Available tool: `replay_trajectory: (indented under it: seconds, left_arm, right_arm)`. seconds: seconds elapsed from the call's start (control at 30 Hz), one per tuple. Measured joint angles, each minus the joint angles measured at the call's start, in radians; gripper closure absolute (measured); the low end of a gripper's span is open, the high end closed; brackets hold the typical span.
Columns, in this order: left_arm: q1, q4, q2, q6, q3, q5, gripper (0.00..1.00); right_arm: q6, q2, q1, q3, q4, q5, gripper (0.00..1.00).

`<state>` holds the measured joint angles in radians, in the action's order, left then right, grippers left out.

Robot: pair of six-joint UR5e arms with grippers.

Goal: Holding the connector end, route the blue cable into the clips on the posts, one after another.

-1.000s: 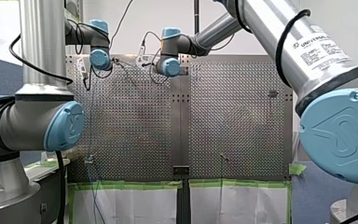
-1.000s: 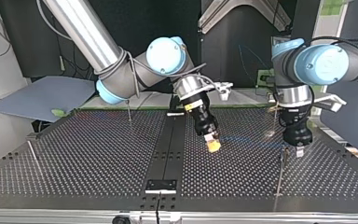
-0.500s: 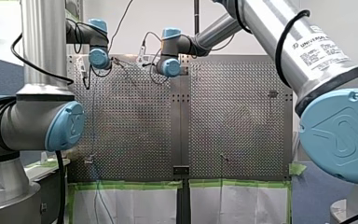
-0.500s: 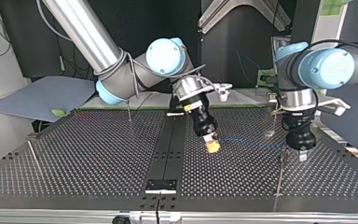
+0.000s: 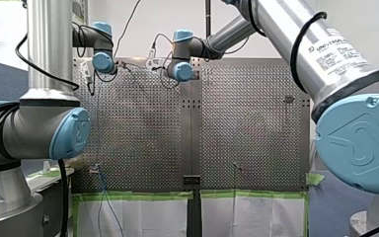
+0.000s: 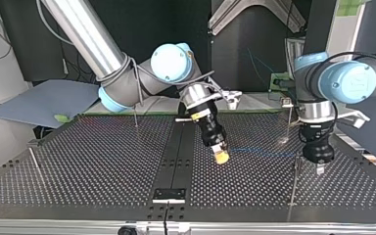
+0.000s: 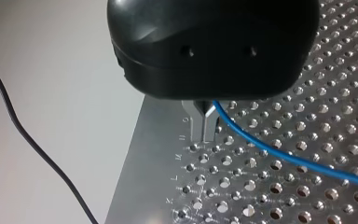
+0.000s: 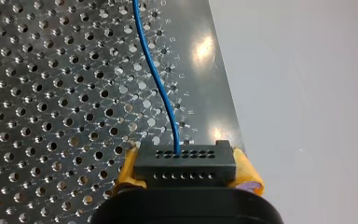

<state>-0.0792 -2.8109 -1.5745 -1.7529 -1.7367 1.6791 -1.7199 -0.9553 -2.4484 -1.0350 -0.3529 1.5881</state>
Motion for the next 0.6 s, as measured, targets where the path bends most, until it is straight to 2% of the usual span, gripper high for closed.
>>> replay_trajectory:
  seconds: [0.2,0.6]
  left_arm:
    - [-0.016,0.01,-0.02,-0.031,0.01,-0.034,1.0]
    - [-0.036,0.02,-0.033,-0.049,0.016,-0.069,1.0]
  right_arm:
    - [0.0,0.011,0.008,0.001,0.001,-0.008,1.0]
    - [0.0,0.03,0.021,0.004,0.0,-0.018,1.0]
